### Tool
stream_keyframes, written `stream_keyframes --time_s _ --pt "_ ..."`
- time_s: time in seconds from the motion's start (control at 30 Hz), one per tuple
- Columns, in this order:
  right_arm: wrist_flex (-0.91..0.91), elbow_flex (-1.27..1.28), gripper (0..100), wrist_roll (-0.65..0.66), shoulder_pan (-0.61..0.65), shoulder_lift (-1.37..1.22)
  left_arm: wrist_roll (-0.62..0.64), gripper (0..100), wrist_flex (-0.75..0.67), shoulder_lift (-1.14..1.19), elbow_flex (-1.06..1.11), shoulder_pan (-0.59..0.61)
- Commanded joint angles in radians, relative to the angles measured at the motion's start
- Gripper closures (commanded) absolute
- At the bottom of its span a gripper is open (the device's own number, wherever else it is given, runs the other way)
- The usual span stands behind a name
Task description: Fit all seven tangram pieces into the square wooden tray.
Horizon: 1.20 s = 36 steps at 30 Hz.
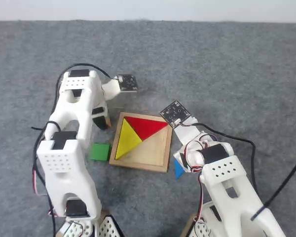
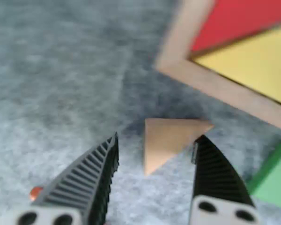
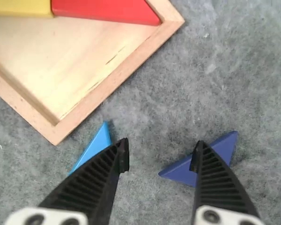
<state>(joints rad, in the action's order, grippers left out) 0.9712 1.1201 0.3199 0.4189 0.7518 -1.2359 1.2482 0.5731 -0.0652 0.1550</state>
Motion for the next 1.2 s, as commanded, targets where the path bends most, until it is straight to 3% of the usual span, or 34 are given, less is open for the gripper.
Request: stream_keyframes --time_s 0.0,0.2,0.57,0.97,1.17 --pt "-0.008 -0.005 77.5 0.014 -0.016 -0.004 0.011 76 -0.060 -0.021 -0.004 0.020" --pt "-0.008 -0.005 77.5 0.014 -0.016 -0.004 -0.035 76 -0.054 -0.023 -0.007 0.017" --pt "-0.008 -0.005 77.5 0.014 -0.016 -0.004 -0.393 79 -0.063 -0.011 -0.007 -0.040" --pt "-0.010 -0.006 77.5 0.014 -0.015 -0.004 -0.520 79 -0.060 0.021 -0.013 -0.041" --pt "-0.010 -0.006 77.5 0.014 -0.016 -0.004 -0.534 79 0.006 0.101 -0.130 -0.046"
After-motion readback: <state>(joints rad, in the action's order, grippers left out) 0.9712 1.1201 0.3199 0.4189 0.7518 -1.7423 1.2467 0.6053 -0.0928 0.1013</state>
